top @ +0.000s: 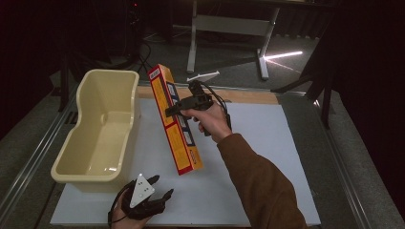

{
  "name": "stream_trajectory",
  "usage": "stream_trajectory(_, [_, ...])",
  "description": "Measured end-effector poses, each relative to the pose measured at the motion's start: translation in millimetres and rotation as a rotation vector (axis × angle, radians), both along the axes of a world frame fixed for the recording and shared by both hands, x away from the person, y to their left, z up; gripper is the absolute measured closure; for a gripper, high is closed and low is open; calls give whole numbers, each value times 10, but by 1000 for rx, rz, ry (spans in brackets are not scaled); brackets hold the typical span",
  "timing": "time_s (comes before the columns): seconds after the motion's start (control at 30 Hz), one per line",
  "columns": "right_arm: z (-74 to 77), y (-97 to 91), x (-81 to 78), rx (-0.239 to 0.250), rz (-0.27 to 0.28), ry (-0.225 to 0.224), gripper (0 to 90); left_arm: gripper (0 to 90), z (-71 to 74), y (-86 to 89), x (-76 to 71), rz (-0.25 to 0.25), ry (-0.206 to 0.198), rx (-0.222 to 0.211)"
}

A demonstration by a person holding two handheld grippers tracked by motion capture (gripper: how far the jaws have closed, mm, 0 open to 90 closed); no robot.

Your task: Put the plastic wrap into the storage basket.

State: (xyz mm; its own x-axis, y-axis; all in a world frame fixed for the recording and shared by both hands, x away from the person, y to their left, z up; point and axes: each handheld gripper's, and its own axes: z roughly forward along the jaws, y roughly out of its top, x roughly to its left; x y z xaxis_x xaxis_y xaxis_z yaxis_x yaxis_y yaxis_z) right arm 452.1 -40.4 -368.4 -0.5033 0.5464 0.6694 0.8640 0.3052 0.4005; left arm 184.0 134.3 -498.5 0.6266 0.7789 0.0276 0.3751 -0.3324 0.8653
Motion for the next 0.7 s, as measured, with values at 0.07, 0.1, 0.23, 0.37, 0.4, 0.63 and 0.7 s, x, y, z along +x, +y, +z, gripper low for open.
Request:
stream_trajectory(0.07, [10, 16, 7, 12, -7, 4, 390, 360, 0, -5, -3, 0, 0, 3])
stream_trajectory(0.1, [14, 24, 12, 18, -12, 7, 390, 360, -2, -7, -3, 0, 0, 2])
stream_trajectory(0.23, [12, 50, 44, 22, -31, 19, 391, 360, -3, -12, -3, -3, 1, 2])
stream_trajectory(0.37, [12, 77, 60, 40, -48, 31, 391, 360, -5, -14, -1, -3, 0, 2])
stream_trajectory(0.4, [10, 86, 61, 47, -52, 36, 391, 360, -5, -14, -1, -3, 0, 1])
stream_trajectory(0.63, [-11, 164, 58, 97, -63, 74, 390, 360, -2, -8, -3, -1, -2, 0])
stream_trajectory(0.7, [-12, 190, 56, 99, -70, 72, 390, 359, -1, -7, -4, -2, -2, 0])
